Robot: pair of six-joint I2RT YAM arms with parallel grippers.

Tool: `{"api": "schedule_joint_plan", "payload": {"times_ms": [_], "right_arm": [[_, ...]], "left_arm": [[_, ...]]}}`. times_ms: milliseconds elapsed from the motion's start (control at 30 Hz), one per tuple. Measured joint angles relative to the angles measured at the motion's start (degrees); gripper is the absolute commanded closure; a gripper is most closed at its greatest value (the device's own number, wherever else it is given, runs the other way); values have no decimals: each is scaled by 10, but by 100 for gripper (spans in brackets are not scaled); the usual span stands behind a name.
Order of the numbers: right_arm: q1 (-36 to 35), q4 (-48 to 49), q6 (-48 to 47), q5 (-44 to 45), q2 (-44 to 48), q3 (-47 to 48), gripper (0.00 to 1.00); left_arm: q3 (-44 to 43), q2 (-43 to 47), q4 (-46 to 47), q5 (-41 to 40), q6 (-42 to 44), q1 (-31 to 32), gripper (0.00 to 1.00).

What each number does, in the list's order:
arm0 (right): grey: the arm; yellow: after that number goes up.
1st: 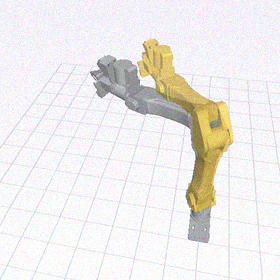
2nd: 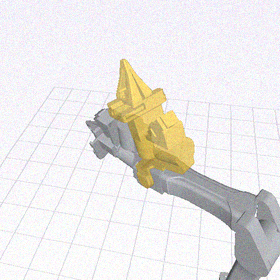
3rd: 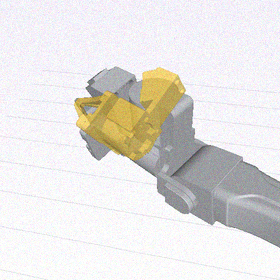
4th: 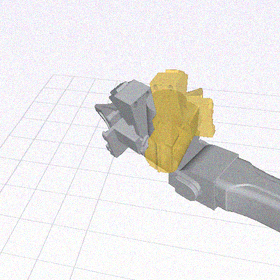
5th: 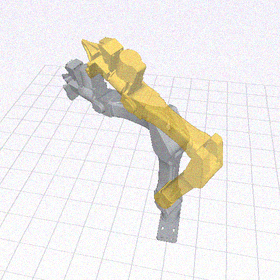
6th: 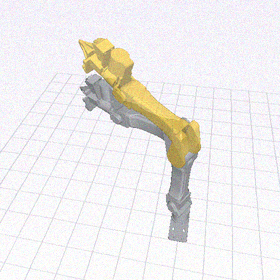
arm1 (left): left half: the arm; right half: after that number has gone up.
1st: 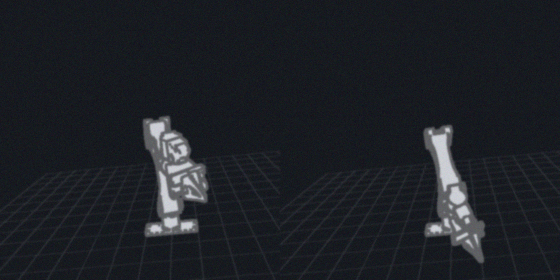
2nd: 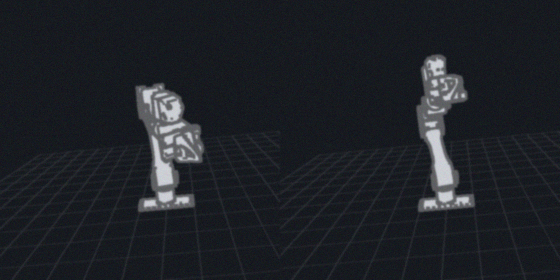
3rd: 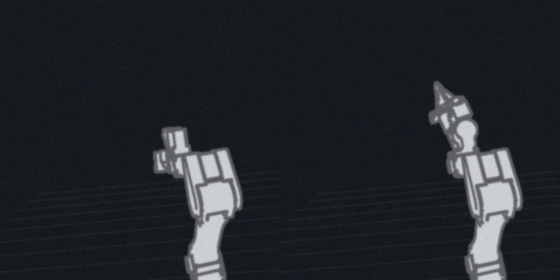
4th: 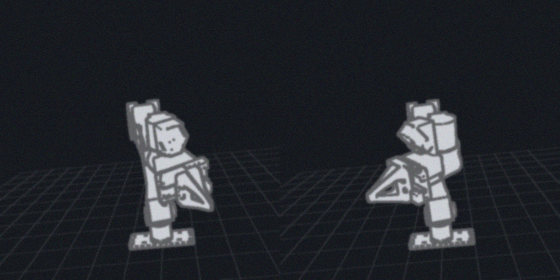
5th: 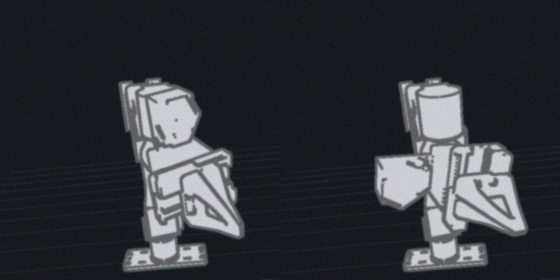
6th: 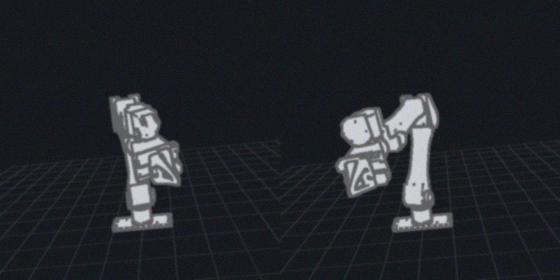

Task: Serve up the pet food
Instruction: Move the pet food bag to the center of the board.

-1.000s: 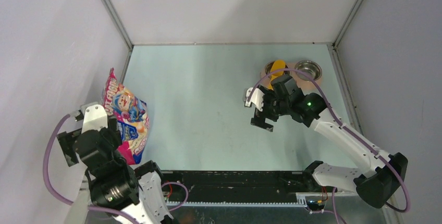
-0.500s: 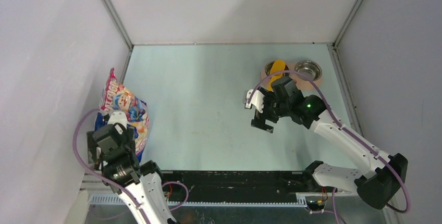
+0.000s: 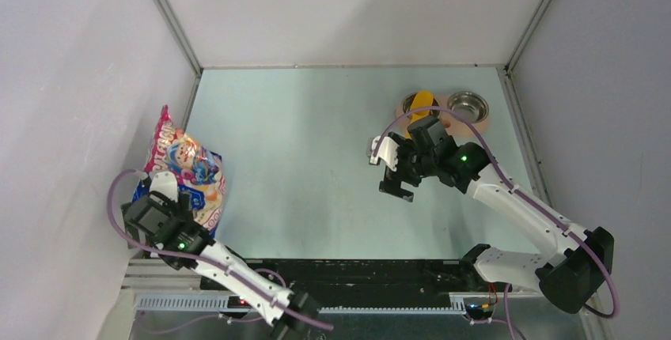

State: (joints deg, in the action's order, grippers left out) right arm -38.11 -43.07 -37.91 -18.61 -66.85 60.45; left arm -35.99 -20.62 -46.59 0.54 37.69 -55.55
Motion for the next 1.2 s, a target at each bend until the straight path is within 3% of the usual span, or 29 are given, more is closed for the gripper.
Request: {"api": "schedule_joint_plan", "payload": {"times_ms": [200, 533, 800, 933, 1200], "right_arm": [[-8, 4, 0, 9, -9, 0, 0], [-12, 8, 0, 23, -14, 0, 0], [-12, 8, 0, 32, -14, 0, 0], [-11, 8, 0, 37, -14, 0, 0], [6, 12, 0, 39, -17, 0, 0]], "left_arm": [[6, -56, 27, 161, 56, -104, 2], [77, 26, 90, 313, 93, -115, 2], [61, -103, 151, 422, 88, -111, 2], [61, -135, 195, 412, 51, -52, 2], [89, -130, 291, 285, -57, 168, 2]]}}
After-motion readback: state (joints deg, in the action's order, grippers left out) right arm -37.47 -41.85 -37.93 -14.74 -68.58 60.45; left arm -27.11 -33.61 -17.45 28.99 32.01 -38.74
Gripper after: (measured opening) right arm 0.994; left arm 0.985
